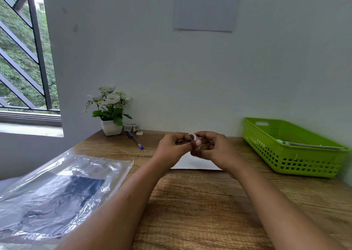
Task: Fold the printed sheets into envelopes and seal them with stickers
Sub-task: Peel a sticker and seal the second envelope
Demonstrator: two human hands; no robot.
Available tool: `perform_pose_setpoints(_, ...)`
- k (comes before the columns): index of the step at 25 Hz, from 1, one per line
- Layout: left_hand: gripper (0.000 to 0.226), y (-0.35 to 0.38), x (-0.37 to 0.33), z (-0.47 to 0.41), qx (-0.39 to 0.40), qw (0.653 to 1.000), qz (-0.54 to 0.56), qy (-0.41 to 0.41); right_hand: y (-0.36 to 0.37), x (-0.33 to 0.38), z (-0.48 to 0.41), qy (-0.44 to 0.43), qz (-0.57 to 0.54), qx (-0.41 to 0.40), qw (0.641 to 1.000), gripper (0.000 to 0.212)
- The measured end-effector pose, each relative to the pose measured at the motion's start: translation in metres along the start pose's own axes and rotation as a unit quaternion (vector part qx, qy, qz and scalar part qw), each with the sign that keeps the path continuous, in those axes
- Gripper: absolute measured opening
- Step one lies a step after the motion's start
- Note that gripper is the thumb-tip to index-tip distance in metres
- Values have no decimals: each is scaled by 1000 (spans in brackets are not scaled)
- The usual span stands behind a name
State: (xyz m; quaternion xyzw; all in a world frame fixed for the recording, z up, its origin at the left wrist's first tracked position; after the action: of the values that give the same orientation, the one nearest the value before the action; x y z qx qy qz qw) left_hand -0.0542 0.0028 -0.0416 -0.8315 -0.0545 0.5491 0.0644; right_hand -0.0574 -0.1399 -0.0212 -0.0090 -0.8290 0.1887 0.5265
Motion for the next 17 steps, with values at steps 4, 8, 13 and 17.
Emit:
perform_pose_setpoints(4, 23, 8, -2, 2, 27, 998, -57, 30, -6, 2, 1, -19, 5, -13, 1000, 42)
perform_pose_setpoints(8, 20, 8, -7, 6, 15, 994, -99, 42, -10, 5, 1, -38, 44, -34, 998, 40)
perform_pose_setpoints(13, 13, 4, 0, 3, -5, 998, -64, 8, -7, 12, 4, -85, 64, -62, 992, 32)
perform_pose_setpoints(17, 12, 4, 3, 0, -21, 1000, -15, -6, -5, 16, 5, -117, 77, -77, 987, 29)
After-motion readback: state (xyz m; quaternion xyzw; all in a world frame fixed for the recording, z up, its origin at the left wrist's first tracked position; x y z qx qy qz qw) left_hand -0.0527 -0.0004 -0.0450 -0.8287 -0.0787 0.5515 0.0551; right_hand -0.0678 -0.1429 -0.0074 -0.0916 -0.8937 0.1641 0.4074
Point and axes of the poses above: each hand's wrist, its own z-axis away from the middle knuckle, its own y-axis out of the palm, x = y × z, the point moved 5 cm from there along -z, towards the middle knuckle
